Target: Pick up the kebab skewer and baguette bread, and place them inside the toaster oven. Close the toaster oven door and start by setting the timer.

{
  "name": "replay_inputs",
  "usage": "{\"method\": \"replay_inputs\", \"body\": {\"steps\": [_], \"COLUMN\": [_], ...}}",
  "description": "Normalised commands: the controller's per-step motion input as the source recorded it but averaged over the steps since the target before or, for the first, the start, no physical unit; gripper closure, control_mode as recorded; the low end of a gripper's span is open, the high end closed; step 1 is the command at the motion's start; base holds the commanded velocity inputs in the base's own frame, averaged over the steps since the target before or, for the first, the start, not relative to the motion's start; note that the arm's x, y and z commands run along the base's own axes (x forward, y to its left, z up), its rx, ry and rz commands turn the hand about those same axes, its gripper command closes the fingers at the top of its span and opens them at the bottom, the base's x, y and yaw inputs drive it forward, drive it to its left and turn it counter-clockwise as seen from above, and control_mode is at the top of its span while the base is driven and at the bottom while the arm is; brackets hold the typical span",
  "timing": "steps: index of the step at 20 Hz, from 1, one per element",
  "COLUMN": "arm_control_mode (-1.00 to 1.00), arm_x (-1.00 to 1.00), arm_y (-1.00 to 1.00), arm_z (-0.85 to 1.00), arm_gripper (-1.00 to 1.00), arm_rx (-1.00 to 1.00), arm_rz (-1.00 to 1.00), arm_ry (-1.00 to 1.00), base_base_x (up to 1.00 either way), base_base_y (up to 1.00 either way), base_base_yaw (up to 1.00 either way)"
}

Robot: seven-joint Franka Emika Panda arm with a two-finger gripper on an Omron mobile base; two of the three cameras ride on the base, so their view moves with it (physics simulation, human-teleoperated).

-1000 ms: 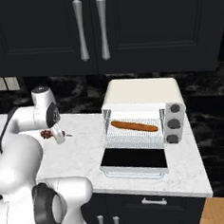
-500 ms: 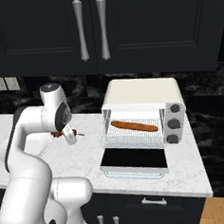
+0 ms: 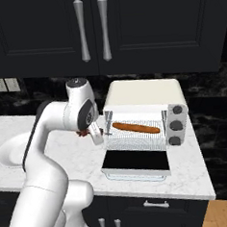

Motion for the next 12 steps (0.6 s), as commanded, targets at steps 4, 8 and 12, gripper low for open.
{"method": "replay_inputs", "body": {"steps": [4, 8, 12], "arm_control_mode": [-1.00, -1.00, -1.00], "arm_x": [0.06, 0.04, 0.18], "arm_y": [-1.00, -1.00, -0.86], "arm_z": [0.00, 0.00, 0.00], "arm_gripper": [1.00, 1.00, 1.00], "arm_rx": [-0.06, -0.02, 0.00], "arm_rz": [-0.09, -0.08, -0.09], "arm_ry": [0.00, 0.00, 0.00], "base_base_x": [0.00, 0.00, 0.00], "base_base_y": [0.00, 0.00, 0.00], "base_base_yaw": [0.00, 0.00, 0.00]}}
